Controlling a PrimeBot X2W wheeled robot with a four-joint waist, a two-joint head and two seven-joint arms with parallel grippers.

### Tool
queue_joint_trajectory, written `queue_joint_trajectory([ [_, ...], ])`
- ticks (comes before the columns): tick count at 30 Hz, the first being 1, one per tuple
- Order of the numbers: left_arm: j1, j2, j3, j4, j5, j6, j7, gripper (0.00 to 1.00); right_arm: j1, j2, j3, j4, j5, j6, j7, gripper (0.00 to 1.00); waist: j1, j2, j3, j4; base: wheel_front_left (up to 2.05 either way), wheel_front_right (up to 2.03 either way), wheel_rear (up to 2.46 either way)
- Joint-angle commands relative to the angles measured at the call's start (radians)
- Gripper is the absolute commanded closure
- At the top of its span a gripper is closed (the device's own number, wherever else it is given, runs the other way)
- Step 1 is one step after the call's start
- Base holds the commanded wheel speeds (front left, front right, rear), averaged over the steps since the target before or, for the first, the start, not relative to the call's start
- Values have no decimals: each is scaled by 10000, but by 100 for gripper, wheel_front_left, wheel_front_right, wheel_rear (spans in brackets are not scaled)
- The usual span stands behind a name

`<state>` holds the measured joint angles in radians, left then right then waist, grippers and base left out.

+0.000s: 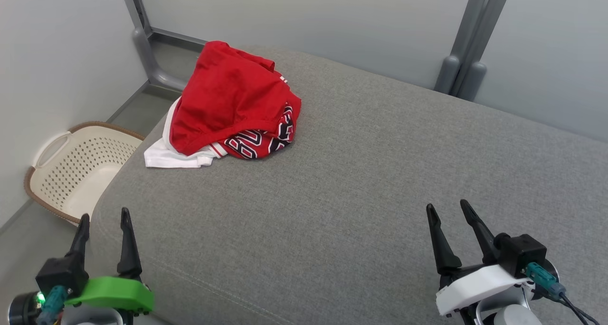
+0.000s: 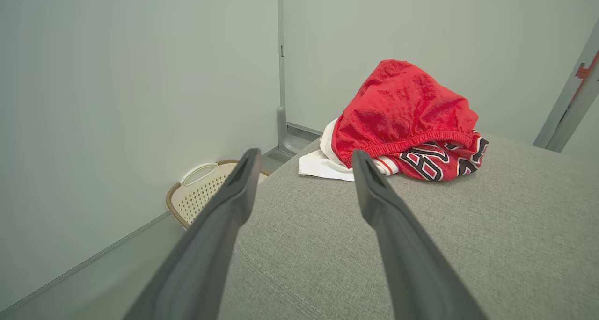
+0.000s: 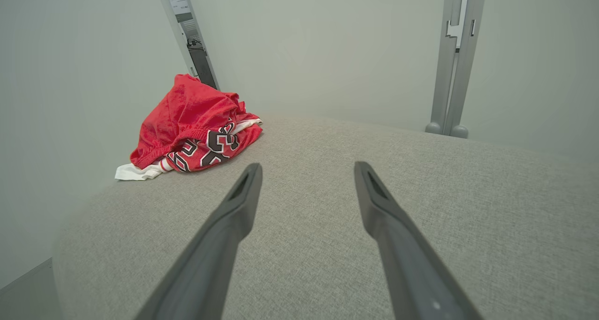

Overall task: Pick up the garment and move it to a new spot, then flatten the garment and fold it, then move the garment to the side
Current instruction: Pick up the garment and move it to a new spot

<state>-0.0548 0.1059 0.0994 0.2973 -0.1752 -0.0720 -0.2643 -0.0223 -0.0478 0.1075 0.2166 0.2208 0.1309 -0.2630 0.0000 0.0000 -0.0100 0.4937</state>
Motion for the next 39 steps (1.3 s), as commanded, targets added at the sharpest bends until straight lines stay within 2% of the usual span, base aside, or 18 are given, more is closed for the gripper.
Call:
queue_joint_trajectory([
  [1, -427, 87, 23, 40, -71, -77, -4, 0, -109, -44, -65, -28, -162, -3, -28, 0, 0, 0, 222, -217, 0, 0, 0],
  [6, -1509, 239, 8, 129, -171, -98, -4, 0, -366, -64, -138, -48, -448, -3, -9, 0, 0, 0, 755, -762, 0, 0, 0],
  [11, -2929, 436, 218, 364, -458, -140, 3, 0, -735, -286, -234, -249, -680, -3, 103, 0, 0, 0, 1540, -1604, 0, 0, 0],
  [17, -4682, 919, 561, 846, -825, -196, 14, 0, -1157, -563, -604, -698, -863, -6, 221, 0, 0, 0, 2640, -2789, 0, 0, 0],
  [23, -6206, 1521, 821, 1310, -1078, -189, 189, 0, -1362, -767, -1130, -1132, -1012, -6, 189, 0, 0, 0, 3532, -3670, 0, 0, 0],
  [29, -7441, 2172, 835, 2179, -1180, -289, 567, 0, -1310, -889, -1594, -1533, -1158, -6, 171, 0, 0, 0, 4071, -4126, 0, 0, 0],
  [39, -8531, 2685, 681, 4627, -1514, -395, 1664, 0, -1447, -994, -1788, -1957, -1236, -6, 323, 0, 0, 0, 4458, -4233, 0, 0, 0],
])
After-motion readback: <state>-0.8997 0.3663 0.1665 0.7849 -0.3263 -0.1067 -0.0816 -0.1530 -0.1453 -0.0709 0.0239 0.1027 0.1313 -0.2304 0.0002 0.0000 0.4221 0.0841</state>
